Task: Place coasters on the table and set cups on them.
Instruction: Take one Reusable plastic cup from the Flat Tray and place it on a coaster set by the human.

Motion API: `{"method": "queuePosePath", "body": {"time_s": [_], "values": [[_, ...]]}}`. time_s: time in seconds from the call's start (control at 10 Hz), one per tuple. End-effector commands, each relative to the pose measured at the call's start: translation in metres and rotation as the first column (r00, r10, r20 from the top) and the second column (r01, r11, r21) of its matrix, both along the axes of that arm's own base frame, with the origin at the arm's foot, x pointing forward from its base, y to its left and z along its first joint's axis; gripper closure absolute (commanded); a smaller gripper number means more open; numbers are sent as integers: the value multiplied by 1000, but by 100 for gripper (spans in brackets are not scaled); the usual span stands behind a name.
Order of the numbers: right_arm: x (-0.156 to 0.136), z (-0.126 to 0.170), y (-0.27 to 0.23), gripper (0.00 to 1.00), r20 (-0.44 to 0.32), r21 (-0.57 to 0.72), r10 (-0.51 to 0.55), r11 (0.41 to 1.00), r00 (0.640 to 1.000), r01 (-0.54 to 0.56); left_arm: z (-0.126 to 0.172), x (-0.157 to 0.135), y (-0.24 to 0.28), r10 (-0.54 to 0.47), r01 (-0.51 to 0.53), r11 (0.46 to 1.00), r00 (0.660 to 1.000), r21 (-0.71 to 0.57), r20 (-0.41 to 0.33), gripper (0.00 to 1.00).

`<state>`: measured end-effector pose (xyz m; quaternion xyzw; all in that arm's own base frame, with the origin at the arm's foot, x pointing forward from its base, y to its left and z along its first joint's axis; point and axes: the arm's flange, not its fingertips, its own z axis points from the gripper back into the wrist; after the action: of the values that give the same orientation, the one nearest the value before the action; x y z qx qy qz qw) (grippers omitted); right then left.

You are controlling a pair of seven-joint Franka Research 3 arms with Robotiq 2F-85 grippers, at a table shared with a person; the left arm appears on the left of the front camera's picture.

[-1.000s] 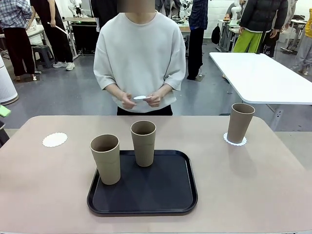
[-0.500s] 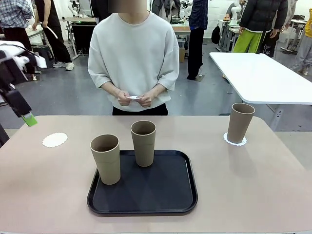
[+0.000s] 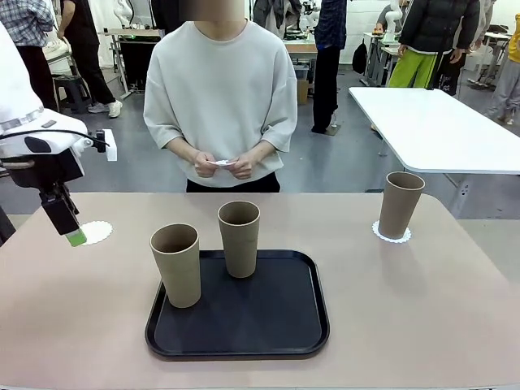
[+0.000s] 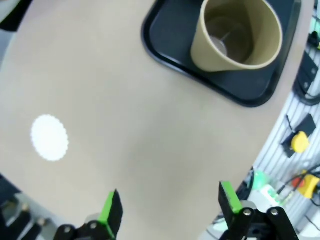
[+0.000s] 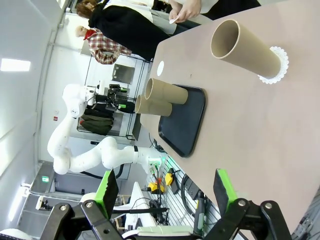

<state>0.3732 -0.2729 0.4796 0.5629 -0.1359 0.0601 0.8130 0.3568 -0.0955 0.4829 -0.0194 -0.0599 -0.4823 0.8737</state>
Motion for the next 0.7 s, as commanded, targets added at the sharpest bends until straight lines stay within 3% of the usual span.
{"method": "queuePosePath", "body": {"time_s": [0.0, 0.3, 0.4, 0.5, 0.6], "values": [[0, 1, 0, 0, -11, 5, -2, 1000, 1000, 2, 7, 6, 8, 42, -42, 999, 999, 17, -9, 0], [0, 1, 0, 0, -11, 5, -2, 1000, 1000, 2, 4, 3, 9, 25, -25, 1000, 1000, -7, 0, 0], [0, 1, 0, 0, -11, 5, -2, 1000, 1000, 2, -9, 7, 9, -138, 142, 982, 989, -125, 45, 0], [0, 1, 0, 0, -11, 5, -2, 1000, 1000, 2, -15, 8, 7, -222, 231, 953, 973, -195, 71, 0], [0, 1, 0, 0, -11, 5, -2, 1000, 1000, 2, -23, 17, 9, -317, 316, 894, 947, -319, 50, 0]]}}
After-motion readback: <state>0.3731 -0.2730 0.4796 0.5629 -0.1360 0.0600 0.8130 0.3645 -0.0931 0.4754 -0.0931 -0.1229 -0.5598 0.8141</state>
